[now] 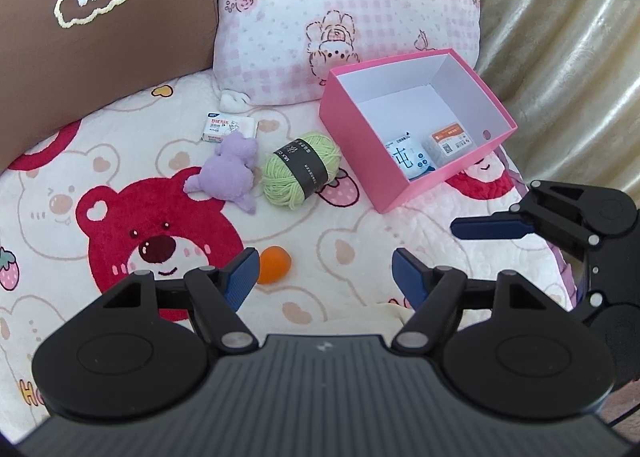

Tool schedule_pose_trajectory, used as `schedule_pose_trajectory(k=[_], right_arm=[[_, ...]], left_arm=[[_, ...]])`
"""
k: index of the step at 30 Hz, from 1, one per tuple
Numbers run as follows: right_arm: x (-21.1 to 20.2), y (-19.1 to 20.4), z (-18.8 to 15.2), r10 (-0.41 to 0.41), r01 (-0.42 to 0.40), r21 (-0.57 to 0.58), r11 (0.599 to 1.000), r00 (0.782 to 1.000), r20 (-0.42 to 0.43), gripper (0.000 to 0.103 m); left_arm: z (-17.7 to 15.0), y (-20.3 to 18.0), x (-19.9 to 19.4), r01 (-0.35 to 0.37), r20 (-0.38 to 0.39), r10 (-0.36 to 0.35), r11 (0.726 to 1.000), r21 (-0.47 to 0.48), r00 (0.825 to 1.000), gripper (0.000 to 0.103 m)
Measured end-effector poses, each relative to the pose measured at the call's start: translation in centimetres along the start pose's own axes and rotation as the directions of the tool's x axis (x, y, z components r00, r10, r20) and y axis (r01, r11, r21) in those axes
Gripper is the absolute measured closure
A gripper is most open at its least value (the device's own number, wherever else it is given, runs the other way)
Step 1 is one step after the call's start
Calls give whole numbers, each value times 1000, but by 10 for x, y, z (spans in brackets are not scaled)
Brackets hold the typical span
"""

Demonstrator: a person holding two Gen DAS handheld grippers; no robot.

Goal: Organize objects
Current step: 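Withdraw the left gripper and move it toward the orange sponge, then lower the left gripper around the orange makeup sponge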

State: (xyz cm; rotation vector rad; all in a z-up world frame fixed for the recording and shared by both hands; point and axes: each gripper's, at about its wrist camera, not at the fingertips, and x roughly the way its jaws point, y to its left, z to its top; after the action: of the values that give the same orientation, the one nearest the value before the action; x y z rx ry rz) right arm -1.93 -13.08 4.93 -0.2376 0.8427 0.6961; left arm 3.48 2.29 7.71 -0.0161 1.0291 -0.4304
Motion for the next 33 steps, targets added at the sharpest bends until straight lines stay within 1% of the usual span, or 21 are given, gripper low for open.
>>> schedule_pose_trajectory(k=[2,4,7,10,12,14,18,21,24,27,29,33], right_arm=[[5,2,-1,6,-5,-23,1000,1000,30,22],[11,3,-3,5,-3,-41,999,998,70,22],[22,3,-6,-10,20,-81,996,992,123,22],[36,1,-8,-31,45,-104,994,991,131,22],[45,-2,-7,-25,36,-103,994,994,108,22],[54,-4,-7,-6,14,-106,994,998,68,22],[70,-6,-10,21,-21,-97,995,1000,7,22],[82,-7,-13,37,-40,-101,994,999,-29,22],[95,-5,-16,50,-58,-118,991,996,-70,22],[109,-5,-18,48,-61,-112,992,992,-116,22],[117,-4,-19,62,-76,-100,992,989,-131,22],[131,-1,-24,39,-59,-134,989,988,-147,22]], left_arm=[[-3,6,5,14,15,-14,1000,-23,1000,25],[-6,10,10,13,30,-11,999,-41,999,23],[-12,14,24,-6,14,6,1000,-27,1000,23],[-17,18,36,3,-6,-4,1000,-26,1000,23],[-20,22,42,9,-8,-9,999,-31,1000,23],[-23,26,48,11,-12,-12,999,-41,1000,23],[-28,37,59,5,-19,-6,998,-65,1000,23],[-31,45,67,-9,-28,7,997,-79,1000,23],[-34,53,75,-9,-40,5,995,-99,999,23],[-37,59,82,-13,-52,7,994,-113,999,23],[-39,63,87,-7,-62,0,992,-125,998,23],[-45,70,99,-18,-75,7,990,-140,997,23]])
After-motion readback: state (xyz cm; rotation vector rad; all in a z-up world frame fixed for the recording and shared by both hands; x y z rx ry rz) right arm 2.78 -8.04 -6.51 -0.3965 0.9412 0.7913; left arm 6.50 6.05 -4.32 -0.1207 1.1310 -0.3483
